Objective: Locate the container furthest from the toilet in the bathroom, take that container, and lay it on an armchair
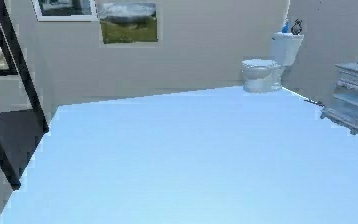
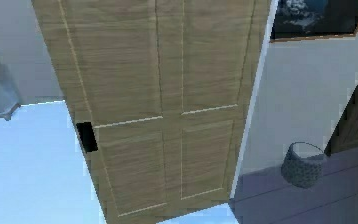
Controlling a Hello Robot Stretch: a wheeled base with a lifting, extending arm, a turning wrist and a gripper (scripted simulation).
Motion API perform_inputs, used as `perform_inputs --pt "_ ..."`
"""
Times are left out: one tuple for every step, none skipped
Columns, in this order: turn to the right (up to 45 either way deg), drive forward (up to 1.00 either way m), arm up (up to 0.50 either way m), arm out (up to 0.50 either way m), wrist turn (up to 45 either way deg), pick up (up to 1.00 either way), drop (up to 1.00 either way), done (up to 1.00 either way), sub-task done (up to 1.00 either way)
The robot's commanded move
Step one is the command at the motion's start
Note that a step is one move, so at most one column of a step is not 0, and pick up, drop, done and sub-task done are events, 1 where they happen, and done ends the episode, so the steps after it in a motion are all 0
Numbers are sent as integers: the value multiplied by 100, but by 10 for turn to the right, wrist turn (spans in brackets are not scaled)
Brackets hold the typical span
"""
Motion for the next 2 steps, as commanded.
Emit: perform_inputs --pt "120 0 0 0 0 0 0 0 0" --pt "0 100 0 0 0 0 0 0 0"
